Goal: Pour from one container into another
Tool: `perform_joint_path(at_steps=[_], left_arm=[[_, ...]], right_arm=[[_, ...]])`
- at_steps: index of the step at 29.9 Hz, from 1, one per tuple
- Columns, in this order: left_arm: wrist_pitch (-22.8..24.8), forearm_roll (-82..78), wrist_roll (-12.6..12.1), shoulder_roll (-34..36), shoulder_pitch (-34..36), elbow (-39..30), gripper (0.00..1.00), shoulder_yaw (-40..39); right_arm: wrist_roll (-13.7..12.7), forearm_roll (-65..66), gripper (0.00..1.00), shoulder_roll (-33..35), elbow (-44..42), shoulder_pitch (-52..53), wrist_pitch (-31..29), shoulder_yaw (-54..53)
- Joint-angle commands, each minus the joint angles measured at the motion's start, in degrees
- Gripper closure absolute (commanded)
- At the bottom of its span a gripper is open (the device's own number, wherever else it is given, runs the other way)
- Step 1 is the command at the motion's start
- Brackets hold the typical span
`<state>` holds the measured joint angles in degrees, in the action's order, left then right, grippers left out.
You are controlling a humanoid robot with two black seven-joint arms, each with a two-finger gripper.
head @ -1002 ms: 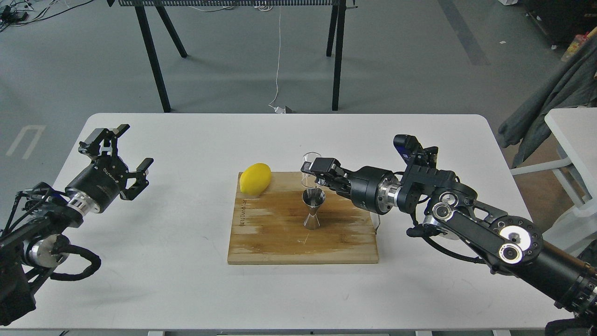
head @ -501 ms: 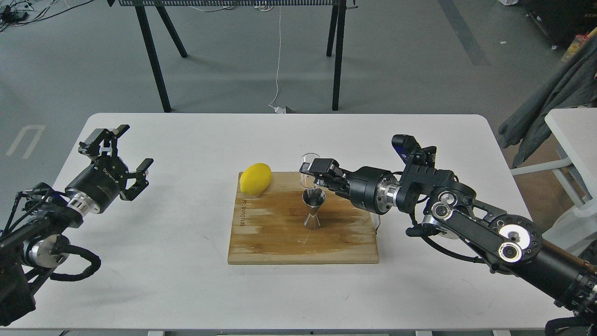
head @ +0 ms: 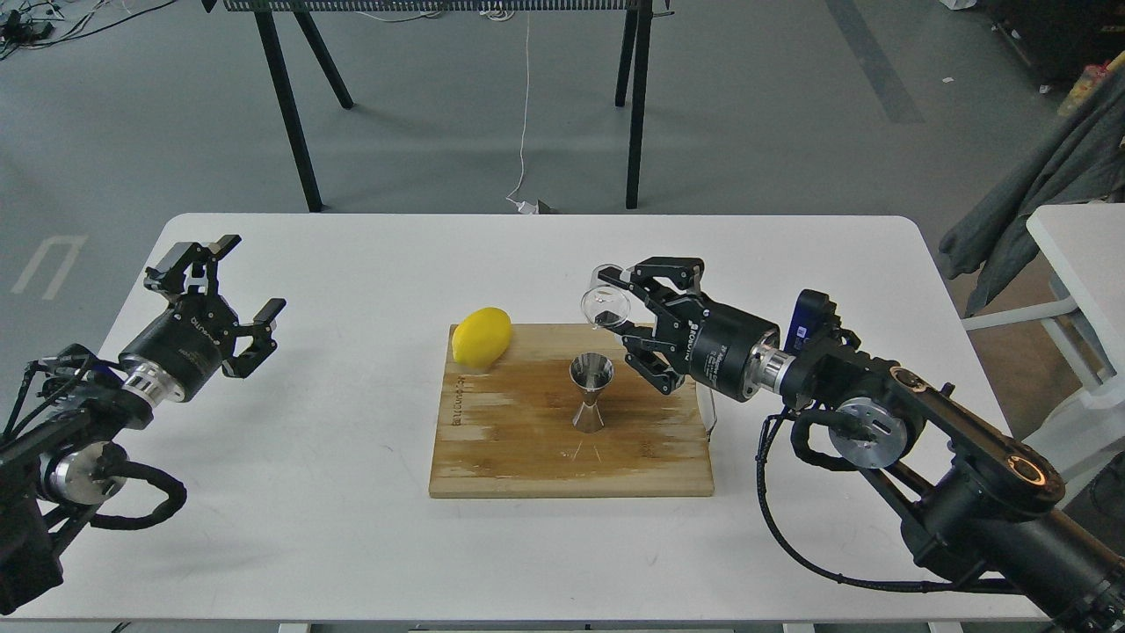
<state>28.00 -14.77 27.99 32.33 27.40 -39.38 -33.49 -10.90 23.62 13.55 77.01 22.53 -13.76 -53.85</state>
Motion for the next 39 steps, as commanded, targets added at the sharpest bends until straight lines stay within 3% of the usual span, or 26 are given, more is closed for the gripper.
perform_joint_path(at_steps=[1, 8, 16, 21, 27, 39], left_arm=[[0.0, 0.0, 0.0, -0.2, -0.1, -0.1, 0.01, 0.0], [0.0, 0.0, 0.0, -0.2, -0.2, -0.1, 0.01, 0.0], [0.0, 0.0, 0.0, -0.3, -0.4, -0.1, 0.01, 0.0], [0.0, 0.0, 0.0, -0.5, -0.4, -0.1, 0.01, 0.0], [0.0, 0.0, 0.0, -0.5, -0.4, -0.1, 0.01, 0.0], [0.0, 0.0, 0.0, -0.6, -0.4, -0.1, 0.01, 0.0]], right_arm=[[-0.1, -10.4, 0.6, -2.2, 0.2, -4.9, 0.1, -7.0], [-0.1, -30.2, 0.6, -6.5, -0.2, -12.5, 5.1, -22.0], [0.2, -40.8, 0.59, -7.0, -4.2, -17.7, 11.4, -31.0], [2.5, -43.2, 0.58, -7.0, -7.7, -18.5, 18.1, -32.5], [4.3, -44.8, 0.58, -7.0, -9.0, -19.7, 21.4, -32.5], [4.5, -45.2, 0.58, -7.8, -9.1, -22.1, 23.9, -31.9]])
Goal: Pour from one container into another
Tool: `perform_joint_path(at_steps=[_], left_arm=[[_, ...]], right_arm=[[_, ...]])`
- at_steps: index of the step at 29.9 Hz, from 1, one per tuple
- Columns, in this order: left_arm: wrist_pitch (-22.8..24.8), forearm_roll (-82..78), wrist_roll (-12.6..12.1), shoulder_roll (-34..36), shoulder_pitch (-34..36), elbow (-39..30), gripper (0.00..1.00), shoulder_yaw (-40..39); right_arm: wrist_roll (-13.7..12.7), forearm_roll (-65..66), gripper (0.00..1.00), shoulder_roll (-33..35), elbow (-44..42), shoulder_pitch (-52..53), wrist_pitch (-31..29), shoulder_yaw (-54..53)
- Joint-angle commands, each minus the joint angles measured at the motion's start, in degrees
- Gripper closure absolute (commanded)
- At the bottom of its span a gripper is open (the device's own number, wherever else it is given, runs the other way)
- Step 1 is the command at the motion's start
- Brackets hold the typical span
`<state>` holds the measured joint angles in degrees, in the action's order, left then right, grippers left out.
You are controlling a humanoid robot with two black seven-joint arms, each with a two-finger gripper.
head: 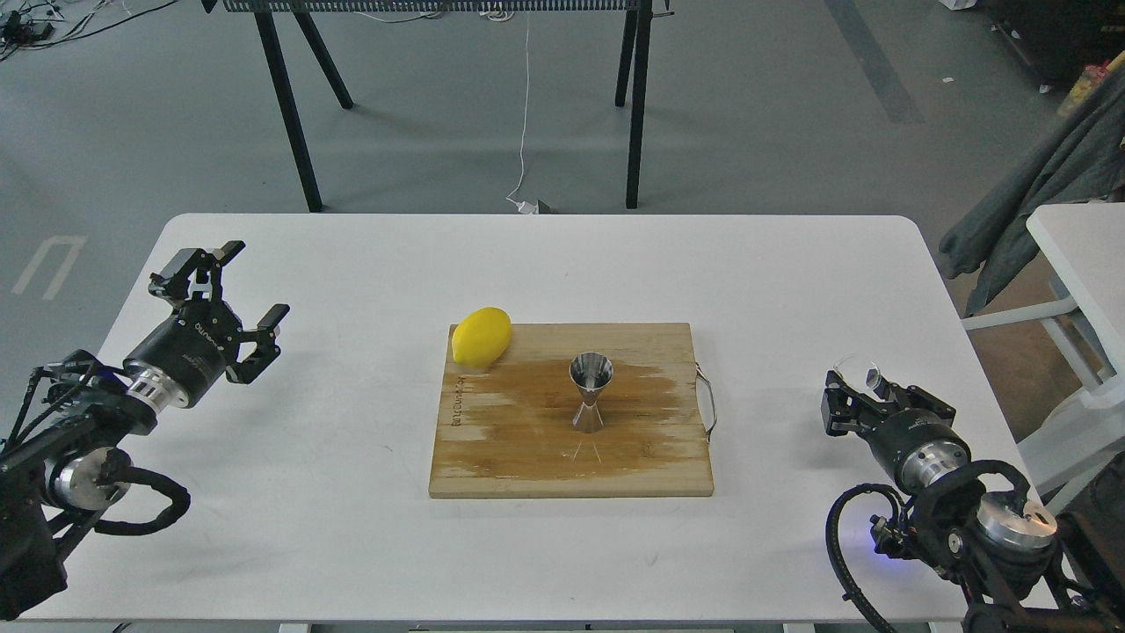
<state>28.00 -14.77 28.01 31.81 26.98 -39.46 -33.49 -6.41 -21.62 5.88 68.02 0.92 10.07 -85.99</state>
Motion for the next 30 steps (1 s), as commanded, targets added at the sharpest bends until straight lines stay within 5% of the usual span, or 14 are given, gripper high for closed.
perform_joint_path(at_steps=[1, 17, 30], left_arm=[[0.0, 0.0, 0.0, -0.1, 0.0, 0.0, 0.01, 0.0], [0.0, 0.0, 0.0, 0.0, 0.0, 0.0, 0.01, 0.0], [0.0, 0.0, 0.0, 0.0, 0.0, 0.0, 0.01, 0.1]], right_arm=[[0.0, 0.0, 0.58, -0.1, -0.1, -0.5, 0.0, 0.3], [0.0, 0.0, 0.46, -0.2, 0.1, -1.3, 0.0, 0.8], [-0.2, 0.0, 0.25, -0.2, 0.2, -1.5, 0.1, 1.0]])
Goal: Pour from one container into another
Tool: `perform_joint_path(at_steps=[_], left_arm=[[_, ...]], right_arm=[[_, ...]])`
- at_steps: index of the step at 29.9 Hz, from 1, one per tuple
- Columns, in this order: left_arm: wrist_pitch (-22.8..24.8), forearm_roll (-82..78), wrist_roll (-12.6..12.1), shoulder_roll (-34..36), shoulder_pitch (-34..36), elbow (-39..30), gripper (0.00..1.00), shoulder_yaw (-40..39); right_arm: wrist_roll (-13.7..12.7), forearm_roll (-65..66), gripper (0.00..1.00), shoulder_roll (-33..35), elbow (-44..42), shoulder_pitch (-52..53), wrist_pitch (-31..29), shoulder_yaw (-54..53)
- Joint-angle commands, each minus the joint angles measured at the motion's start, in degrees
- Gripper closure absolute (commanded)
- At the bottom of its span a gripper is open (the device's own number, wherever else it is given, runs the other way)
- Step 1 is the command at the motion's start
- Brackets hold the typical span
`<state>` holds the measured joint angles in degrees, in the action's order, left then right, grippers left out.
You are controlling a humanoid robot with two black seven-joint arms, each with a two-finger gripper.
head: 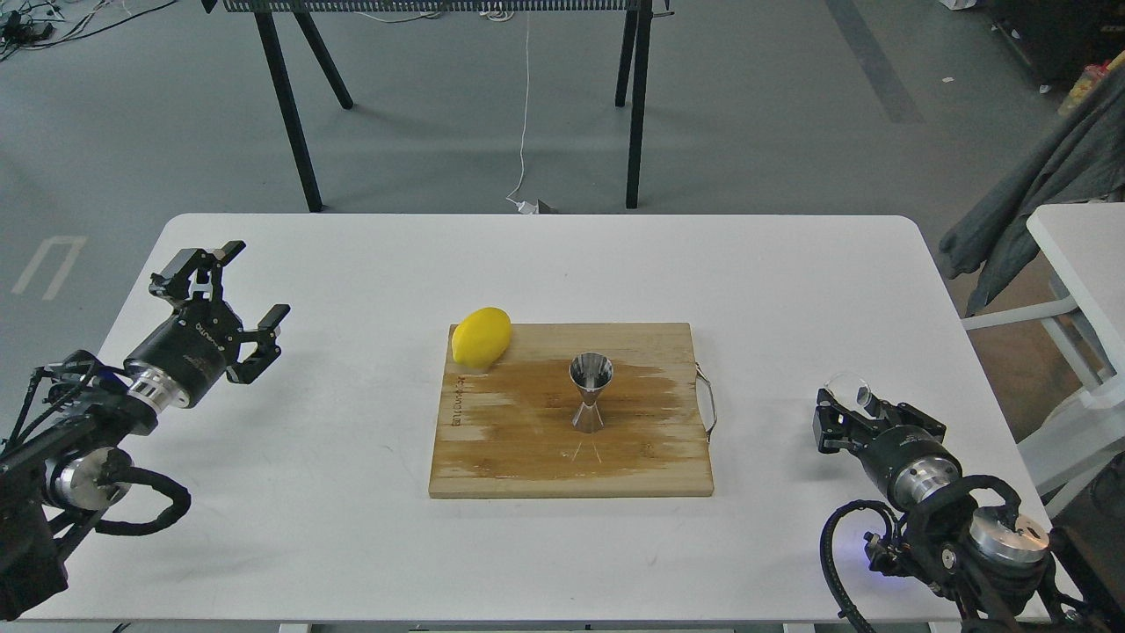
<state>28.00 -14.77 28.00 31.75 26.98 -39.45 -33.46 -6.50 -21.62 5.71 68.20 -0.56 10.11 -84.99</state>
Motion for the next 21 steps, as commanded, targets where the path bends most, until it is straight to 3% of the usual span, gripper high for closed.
perform_joint_path(at_steps=[1, 13, 21], left_arm=[[0.0, 0.0, 0.0, 0.1, 0.0, 0.0, 0.01, 0.1], [0.0, 0.0, 0.0, 0.0, 0.0, 0.0, 0.01, 0.0], [0.0, 0.0, 0.0, 0.0, 0.0, 0.0, 0.01, 0.0]], right_arm=[[-0.1, 0.0, 0.24, 0.0, 0.0, -0.1, 0.2, 0.0], [-0.2, -0.3, 0.06, 0.0, 0.3, -0.1, 1.2, 0.0], [-0.1, -0.4, 0.04, 0.0, 0.3, -0.1, 1.2, 0.0]])
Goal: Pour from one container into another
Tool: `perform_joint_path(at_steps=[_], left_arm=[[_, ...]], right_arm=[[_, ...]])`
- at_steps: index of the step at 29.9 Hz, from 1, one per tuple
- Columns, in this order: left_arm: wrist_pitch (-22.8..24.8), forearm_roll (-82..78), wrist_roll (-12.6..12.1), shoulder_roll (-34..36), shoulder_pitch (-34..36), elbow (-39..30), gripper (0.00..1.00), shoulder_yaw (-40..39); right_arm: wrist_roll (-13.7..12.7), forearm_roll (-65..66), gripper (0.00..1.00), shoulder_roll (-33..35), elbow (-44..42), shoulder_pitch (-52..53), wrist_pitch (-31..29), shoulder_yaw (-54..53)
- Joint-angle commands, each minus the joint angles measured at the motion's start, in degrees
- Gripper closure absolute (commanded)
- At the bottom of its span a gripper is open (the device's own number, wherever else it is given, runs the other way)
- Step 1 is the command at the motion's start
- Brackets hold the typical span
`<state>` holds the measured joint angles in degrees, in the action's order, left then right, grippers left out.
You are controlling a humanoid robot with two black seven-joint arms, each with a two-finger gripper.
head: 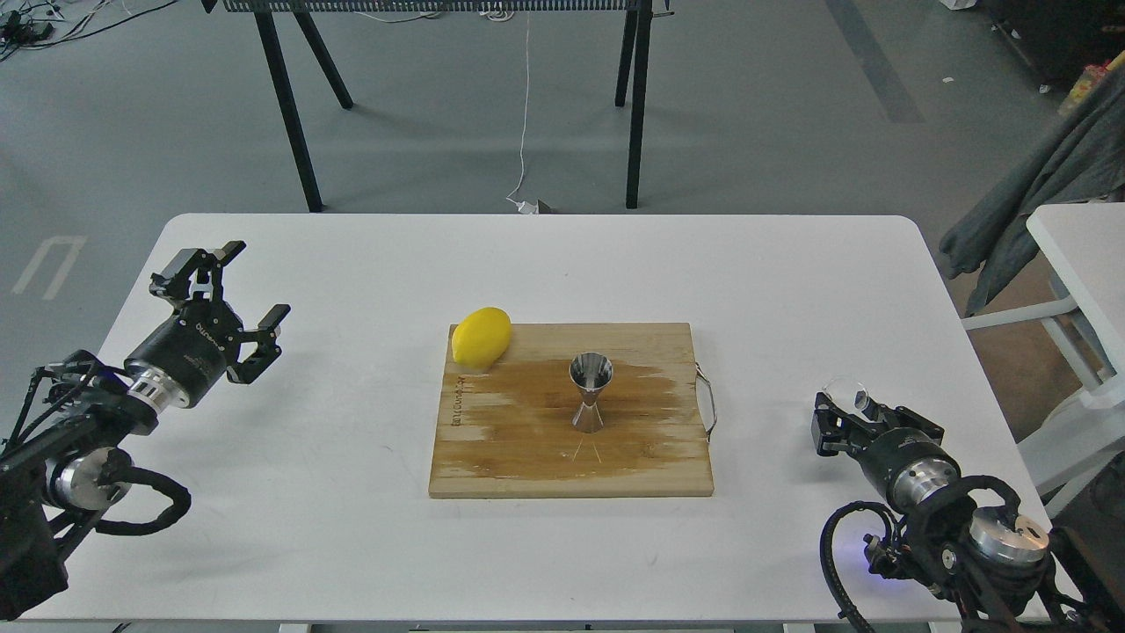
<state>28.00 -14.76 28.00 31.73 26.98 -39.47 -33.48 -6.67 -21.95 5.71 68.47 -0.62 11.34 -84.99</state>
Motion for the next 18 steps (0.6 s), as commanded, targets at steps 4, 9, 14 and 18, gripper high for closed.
perform_joint_path(at_steps=[4, 9, 14, 18], left_arm=[[0.0, 0.0, 0.0, 0.0, -0.1, 0.0, 0.01, 0.0], [0.0, 0.0, 0.0, 0.0, -0.1, 0.0, 0.01, 0.0], [0.0, 0.0, 0.0, 0.0, 0.0, 0.0, 0.01, 0.0], [0.0, 0.0, 0.0, 0.0, 0.0, 0.0, 0.01, 0.0]], right_arm=[[0.1, 0.0, 0.04, 0.0, 0.1, 0.0, 0.0, 0.0], [0.1, 0.0, 0.04, 0.0, 0.1, -0.1, 0.0, 0.0], [0.1, 0.0, 0.04, 0.0, 0.3, -0.1, 0.0, 0.0], [0.1, 0.0, 0.03, 0.0, 0.4, -0.2, 0.0, 0.0]])
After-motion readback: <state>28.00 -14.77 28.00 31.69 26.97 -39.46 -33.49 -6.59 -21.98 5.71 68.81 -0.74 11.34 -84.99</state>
